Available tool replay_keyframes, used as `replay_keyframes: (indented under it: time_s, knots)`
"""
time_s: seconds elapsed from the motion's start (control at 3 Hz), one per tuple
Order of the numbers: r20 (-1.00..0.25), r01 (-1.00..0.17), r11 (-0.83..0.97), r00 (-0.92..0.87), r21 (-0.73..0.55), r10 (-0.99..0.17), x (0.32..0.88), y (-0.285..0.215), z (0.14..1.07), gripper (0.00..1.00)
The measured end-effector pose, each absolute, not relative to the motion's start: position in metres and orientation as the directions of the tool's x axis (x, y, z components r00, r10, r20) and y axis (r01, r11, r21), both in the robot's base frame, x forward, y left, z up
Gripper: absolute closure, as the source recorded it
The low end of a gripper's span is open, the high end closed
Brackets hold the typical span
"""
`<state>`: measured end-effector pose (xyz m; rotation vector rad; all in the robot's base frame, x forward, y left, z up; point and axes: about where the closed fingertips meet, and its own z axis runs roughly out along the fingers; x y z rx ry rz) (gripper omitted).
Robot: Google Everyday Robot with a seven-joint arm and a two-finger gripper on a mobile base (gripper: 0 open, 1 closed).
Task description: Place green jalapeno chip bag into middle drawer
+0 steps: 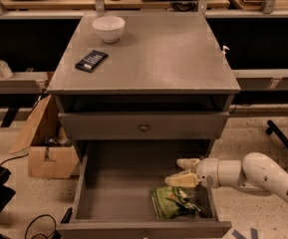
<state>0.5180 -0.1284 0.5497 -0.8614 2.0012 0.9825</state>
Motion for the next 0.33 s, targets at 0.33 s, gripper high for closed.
replay_keyframes:
  time_s: [0.33]
  knots:
    - [-0.828,-0.804,0.481,-0.506,0.35,-0.242,0.5179,-0.1273,0.5496,0.0]
